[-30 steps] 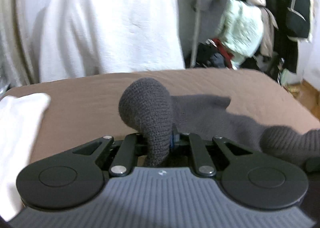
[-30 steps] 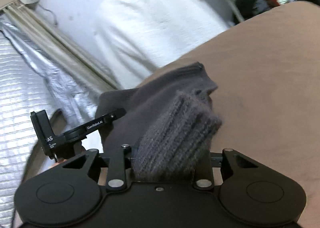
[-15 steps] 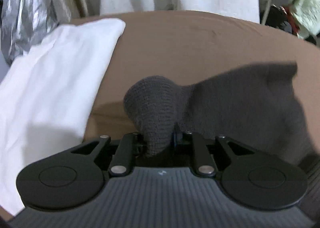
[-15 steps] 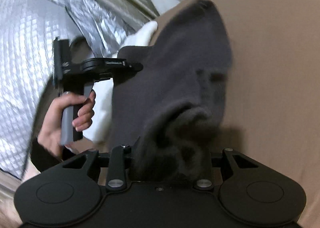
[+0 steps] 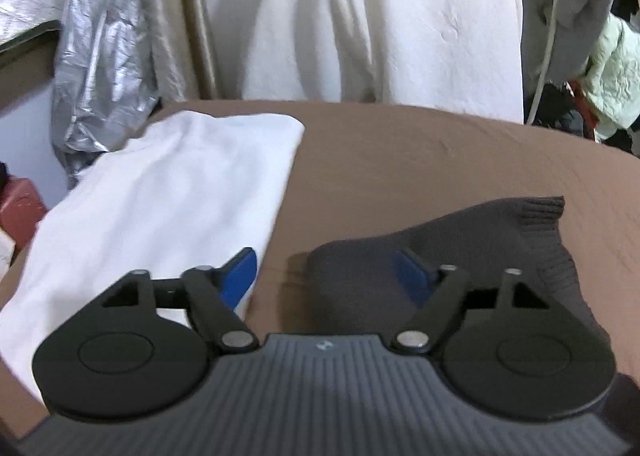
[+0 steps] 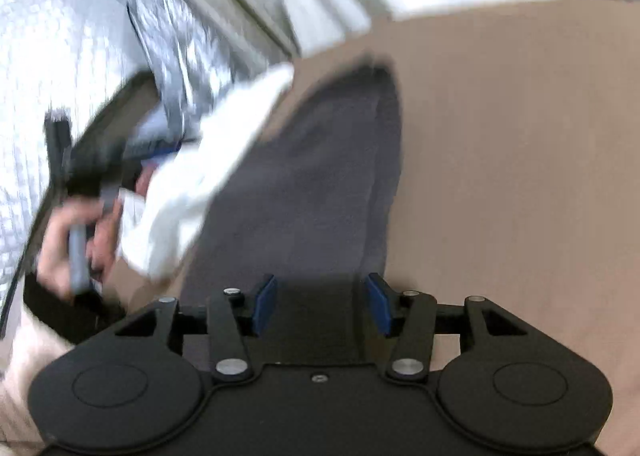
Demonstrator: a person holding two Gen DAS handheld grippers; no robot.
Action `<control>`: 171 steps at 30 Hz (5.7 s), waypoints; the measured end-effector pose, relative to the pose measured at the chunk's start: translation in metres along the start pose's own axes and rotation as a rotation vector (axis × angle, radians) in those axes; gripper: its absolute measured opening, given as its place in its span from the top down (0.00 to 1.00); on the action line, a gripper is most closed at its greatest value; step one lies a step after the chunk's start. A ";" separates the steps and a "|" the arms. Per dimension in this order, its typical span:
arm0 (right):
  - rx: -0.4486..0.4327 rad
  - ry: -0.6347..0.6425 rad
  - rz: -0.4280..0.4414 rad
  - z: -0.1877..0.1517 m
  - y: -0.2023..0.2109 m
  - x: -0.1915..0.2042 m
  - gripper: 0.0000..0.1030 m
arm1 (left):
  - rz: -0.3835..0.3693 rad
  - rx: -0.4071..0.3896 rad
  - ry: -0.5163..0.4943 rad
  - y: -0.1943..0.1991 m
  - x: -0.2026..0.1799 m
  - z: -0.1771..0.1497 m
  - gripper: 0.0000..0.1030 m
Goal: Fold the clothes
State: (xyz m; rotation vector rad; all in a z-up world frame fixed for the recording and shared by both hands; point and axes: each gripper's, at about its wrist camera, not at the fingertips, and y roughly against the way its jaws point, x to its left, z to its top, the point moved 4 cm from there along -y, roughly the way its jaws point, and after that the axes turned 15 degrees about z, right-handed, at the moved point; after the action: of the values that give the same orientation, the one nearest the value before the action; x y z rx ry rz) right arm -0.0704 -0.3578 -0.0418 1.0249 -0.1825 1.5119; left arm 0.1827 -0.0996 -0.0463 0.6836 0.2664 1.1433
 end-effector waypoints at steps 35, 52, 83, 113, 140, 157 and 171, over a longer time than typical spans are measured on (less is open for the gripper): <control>0.202 0.096 0.194 0.032 -0.139 -0.016 0.65 | -0.383 0.244 0.057 -0.002 -0.028 -0.103 0.57; 0.077 0.322 0.211 0.047 -0.108 0.058 0.67 | -0.313 0.136 0.202 0.044 0.026 -0.064 0.57; 0.064 0.588 0.388 0.130 -0.307 0.257 0.55 | 0.202 0.237 0.096 -0.048 0.237 0.107 0.37; 0.332 -0.038 0.481 0.043 -0.415 0.111 0.15 | 0.048 0.307 0.858 -0.147 0.326 -0.099 0.55; 0.154 0.121 0.321 0.094 -0.427 0.129 0.34 | 0.135 0.168 0.424 -0.097 0.171 -0.062 0.44; -0.114 0.487 -0.017 0.140 -0.414 0.110 0.48 | 0.466 0.226 0.109 -0.063 0.096 -0.051 0.20; 0.024 0.602 0.079 0.068 -0.254 0.110 0.24 | 0.521 0.286 0.203 0.019 0.045 -0.082 0.08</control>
State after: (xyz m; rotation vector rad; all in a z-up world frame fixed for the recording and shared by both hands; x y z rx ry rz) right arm 0.1968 -0.2580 -0.0379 0.5473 0.2236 1.8294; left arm 0.1442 -0.0247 -0.0908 0.9216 0.4459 1.6970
